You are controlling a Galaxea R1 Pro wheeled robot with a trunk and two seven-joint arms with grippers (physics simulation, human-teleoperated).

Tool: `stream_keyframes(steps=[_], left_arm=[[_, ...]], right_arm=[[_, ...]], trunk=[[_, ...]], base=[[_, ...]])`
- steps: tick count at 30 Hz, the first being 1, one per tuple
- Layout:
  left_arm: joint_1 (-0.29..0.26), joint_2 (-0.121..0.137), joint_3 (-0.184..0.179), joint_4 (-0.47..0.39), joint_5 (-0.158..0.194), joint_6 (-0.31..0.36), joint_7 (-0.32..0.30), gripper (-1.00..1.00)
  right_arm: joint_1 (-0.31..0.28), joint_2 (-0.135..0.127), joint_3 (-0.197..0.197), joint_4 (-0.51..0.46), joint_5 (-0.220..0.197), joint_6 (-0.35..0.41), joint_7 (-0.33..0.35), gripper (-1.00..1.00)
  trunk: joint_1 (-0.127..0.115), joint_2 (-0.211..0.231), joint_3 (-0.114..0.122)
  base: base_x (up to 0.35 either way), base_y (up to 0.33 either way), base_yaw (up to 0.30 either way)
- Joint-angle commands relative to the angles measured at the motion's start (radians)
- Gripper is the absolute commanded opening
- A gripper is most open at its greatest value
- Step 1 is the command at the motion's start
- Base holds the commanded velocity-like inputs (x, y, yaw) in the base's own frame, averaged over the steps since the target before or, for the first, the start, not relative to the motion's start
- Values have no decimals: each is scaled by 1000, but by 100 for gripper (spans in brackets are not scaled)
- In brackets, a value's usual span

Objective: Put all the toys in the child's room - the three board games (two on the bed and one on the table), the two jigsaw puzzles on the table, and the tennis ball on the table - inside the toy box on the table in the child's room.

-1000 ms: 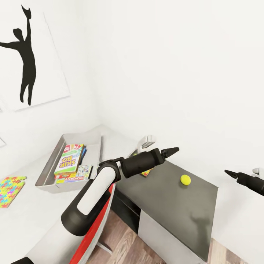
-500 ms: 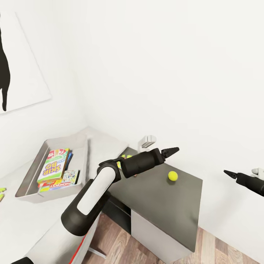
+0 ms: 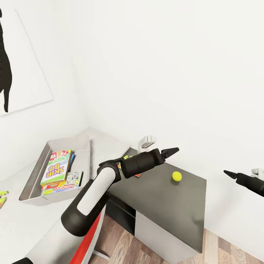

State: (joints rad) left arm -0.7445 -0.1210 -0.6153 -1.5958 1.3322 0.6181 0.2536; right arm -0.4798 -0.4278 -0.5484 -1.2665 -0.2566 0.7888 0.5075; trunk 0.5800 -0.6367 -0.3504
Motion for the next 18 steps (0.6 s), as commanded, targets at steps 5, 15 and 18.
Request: stream_keyframes(steps=[5, 15, 18], left_arm=[[0, 0, 0, -2, 10, 2, 9, 100], [19, 15, 56, -7, 17, 5, -6, 100], [43, 22, 120, -9, 19, 7, -12, 100]], right_arm=[[-1, 0, -1, 1, 2, 7, 1, 100], [-18, 30, 18, 53, 11, 6, -20, 100], [-58, 45, 32, 82, 13, 4, -67, 100]], trunk=[[0, -1, -1], [0, -1, -3], [0, -1, -3]], base=[[7, 25, -3], [2, 8, 5], [1, 2, 12]])
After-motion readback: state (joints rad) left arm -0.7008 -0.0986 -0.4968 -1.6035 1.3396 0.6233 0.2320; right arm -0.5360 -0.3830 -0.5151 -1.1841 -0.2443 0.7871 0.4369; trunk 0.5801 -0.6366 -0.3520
